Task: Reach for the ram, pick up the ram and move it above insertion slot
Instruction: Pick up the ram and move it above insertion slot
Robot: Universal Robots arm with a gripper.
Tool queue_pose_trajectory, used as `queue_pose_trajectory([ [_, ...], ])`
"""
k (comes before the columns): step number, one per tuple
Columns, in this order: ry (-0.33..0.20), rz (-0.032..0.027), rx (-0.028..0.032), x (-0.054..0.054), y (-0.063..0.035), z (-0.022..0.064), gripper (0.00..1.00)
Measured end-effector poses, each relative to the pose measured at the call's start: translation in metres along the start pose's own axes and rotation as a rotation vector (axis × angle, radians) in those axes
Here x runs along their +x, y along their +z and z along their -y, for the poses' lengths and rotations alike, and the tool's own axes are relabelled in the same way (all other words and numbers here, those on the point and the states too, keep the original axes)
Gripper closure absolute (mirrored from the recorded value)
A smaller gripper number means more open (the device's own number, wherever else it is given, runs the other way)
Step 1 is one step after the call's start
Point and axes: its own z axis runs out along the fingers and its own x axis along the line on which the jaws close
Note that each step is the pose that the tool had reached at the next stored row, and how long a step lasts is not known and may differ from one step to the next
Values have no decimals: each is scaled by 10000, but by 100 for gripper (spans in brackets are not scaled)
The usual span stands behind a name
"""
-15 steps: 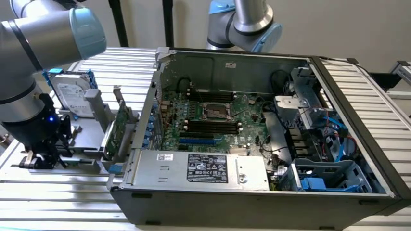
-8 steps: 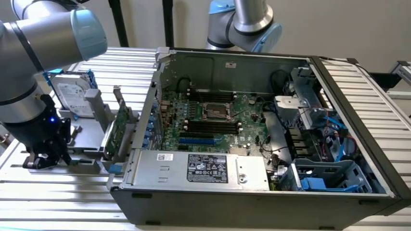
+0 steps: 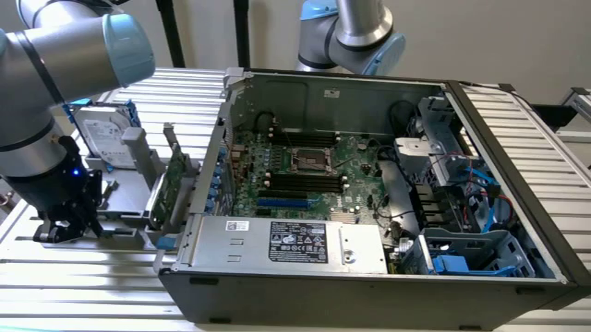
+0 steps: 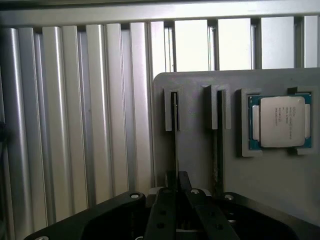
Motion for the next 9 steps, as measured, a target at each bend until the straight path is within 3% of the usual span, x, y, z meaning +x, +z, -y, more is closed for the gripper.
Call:
queue_pose_trajectory([
  [9, 198, 3, -82, -1, -1, 15, 87],
])
